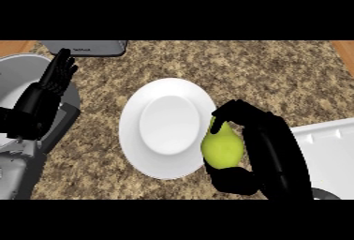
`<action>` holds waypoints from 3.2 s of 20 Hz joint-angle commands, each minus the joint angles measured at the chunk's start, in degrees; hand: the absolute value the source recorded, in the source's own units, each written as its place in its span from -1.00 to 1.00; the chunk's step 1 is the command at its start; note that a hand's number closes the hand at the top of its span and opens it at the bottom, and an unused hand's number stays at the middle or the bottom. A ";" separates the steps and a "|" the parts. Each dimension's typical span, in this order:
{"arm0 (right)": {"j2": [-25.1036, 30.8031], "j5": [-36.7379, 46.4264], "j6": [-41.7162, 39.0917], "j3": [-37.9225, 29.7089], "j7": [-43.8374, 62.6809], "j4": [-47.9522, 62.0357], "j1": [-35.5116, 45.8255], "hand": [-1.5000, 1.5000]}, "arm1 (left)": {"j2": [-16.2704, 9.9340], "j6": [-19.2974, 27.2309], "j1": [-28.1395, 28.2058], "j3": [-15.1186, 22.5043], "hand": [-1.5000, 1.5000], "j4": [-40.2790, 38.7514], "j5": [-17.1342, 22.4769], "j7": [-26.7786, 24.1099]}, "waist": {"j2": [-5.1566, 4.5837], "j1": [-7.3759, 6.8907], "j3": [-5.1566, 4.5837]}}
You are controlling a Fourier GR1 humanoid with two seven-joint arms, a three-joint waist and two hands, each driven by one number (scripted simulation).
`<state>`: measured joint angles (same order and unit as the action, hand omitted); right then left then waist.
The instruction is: Pick the pear from the tray and place it in the plate
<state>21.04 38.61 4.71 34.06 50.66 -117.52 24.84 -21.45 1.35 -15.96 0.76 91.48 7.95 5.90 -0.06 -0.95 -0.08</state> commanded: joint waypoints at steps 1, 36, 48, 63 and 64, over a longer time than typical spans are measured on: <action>-9.61 0.80 -0.46 -0.41 -0.31 11.44 8.21 1.00 | -1.34 -1.47 -1.57 -2.40 0.00 1.17 1.50 2.87 | -0.03 0.00 0.06; -21.04 -37.14 39.45 -1.29 -35.44 66.69 29.29 -1.00 | 3.78 -2.26 -0.28 -1.03 0.00 1.43 -3.27 0.68 | -0.63 -1.87 0.15; -10.93 -40.33 36.08 -6.32 -39.47 43.44 8.69 -1.00 | 2.17 -4.53 4.21 -5.49 0.00 0.96 -2.39 -1.59 | 0.57 1.92 0.10; 4.57 -47.53 15.49 -23.78 -52.07 31.99 -11.94 -1.00 | 3.55 -5.07 0.97 -6.53 0.00 3.47 -3.41 3.71 | 0.13 1.03 0.10; 5.37 -49.34 11.68 -25.06 -53.50 33.18 -12.13 -1.00 | 3.16 -6.52 -0.60 -7.55 0.00 -0.31 -2.95 0.37 | 0.07 1.12 0.09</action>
<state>24.19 -8.62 22.34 13.28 0.29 -85.02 15.91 -18.04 -3.84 -16.10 -5.72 91.81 4.66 7.25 0.08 0.32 0.01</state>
